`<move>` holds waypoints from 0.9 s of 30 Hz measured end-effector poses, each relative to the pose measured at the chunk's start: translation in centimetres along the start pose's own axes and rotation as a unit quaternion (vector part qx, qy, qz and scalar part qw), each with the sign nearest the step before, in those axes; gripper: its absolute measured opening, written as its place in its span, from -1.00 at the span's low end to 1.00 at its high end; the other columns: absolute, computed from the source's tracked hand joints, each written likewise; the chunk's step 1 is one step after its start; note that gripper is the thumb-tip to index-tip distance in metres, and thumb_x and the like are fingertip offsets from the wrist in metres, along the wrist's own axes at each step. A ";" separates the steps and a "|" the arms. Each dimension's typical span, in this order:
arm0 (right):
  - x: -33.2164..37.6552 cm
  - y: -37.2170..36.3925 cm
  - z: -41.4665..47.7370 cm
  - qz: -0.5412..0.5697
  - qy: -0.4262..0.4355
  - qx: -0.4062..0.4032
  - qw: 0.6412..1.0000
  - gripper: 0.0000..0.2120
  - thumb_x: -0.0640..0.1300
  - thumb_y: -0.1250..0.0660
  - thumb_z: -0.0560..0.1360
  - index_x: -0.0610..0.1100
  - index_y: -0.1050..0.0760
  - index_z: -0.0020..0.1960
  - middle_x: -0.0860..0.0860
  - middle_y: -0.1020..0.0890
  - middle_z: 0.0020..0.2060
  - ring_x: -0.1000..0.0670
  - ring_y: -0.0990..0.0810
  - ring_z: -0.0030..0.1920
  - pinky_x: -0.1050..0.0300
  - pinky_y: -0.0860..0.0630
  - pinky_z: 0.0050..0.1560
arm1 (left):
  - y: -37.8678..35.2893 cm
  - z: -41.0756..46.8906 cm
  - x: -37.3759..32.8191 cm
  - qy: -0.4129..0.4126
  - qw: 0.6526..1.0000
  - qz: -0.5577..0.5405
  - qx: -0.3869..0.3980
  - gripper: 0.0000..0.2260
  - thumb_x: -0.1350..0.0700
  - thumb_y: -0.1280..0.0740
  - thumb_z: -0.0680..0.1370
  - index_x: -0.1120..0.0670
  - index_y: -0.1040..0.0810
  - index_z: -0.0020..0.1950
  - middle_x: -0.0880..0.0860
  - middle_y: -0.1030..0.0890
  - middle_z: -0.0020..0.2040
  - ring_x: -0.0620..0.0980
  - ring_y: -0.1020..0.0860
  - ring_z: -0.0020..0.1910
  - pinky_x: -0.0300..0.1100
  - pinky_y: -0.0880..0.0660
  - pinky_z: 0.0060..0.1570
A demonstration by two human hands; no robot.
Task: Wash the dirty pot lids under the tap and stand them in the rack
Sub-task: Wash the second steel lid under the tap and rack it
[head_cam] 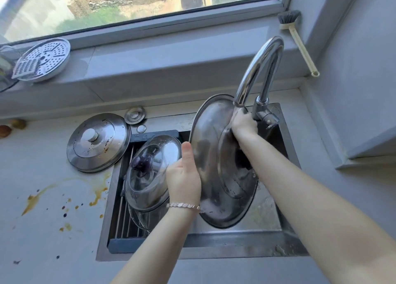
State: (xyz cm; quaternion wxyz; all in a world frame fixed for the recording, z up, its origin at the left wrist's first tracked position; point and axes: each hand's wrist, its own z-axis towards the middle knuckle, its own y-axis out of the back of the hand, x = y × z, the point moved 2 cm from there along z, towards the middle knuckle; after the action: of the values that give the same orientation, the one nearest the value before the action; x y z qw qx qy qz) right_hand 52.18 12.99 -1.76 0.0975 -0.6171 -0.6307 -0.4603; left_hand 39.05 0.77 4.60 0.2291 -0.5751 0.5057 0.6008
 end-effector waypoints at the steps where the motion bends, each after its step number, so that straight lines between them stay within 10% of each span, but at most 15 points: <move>1: 0.6 -0.8 -1.8 -0.044 0.092 0.000 0.995 -0.42 0.13 0.06 0.56 -0.20 -0.21 0.45 -0.21 -0.26 0.43 -0.18 -0.20 0.44 -0.07 -0.10 0.44 | -0.3 0.3 -0.3 0.011 1.000 0.004 -0.002 -0.49 -0.10 -0.13 0.58 0.06 -0.10 -0.53 0.00 -0.19 -0.57 -0.11 -0.15 -0.58 -0.22 -0.15 -0.52; 6: -1.0 -3.8 -10.9 -0.165 0.459 0.036 0.872 -0.35 0.12 0.16 0.49 -0.17 -0.14 0.49 -0.08 -0.14 0.50 -0.01 -0.03 0.51 0.10 0.15 0.46 | -0.6 2.7 -0.1 0.149 0.987 -0.032 -0.045 -0.51 -0.19 -0.09 0.57 0.18 -0.53 -0.25 0.10 -0.56 -0.25 0.09 -0.55 -0.16 -0.09 -0.47 0.02; 11: -7.9 -2.7 -11.6 -0.237 0.601 0.049 0.762 -0.51 0.08 -0.03 0.57 -0.14 -0.22 0.42 -0.10 -0.36 0.40 -0.05 -0.21 0.44 0.00 -0.08 0.42 | 0.9 3.6 1.3 0.244 0.955 -0.143 -0.086 -0.58 -0.24 -0.14 0.53 0.07 -0.44 -0.31 -0.01 -0.54 -0.30 -0.05 -0.52 -0.32 -0.14 -0.50 -0.16; 20: -1.9 -2.2 -9.8 -0.257 0.467 0.067 0.844 -0.19 0.26 0.28 0.38 -0.13 0.00 0.52 -0.04 -0.02 0.53 0.00 0.08 0.52 0.07 0.20 0.49 | 0.2 2.6 1.0 0.190 0.976 -0.081 -0.075 -0.53 -0.23 -0.11 0.55 0.16 -0.52 -0.08 0.11 -0.58 -0.14 0.09 -0.56 -0.11 -0.10 -0.48 0.04; 27: -7.4 -2.1 -11.9 -0.226 0.648 0.091 0.722 -0.58 0.05 0.02 0.60 -0.02 -0.33 0.39 -0.05 -0.35 0.41 -0.03 -0.20 0.44 0.06 -0.04 0.43 | 1.6 3.8 0.2 0.238 0.951 -0.149 -0.128 -0.54 -0.27 -0.12 0.52 0.07 -0.43 -0.34 -0.01 -0.52 -0.34 -0.01 -0.51 -0.32 -0.14 -0.47 -0.15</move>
State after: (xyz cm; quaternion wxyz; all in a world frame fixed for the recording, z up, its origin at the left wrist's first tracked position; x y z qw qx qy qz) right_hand 46.74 -0.08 -1.23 0.4306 0.0039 -0.5734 -0.6970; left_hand 35.87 3.39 4.36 0.1135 -0.7946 0.3731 0.4654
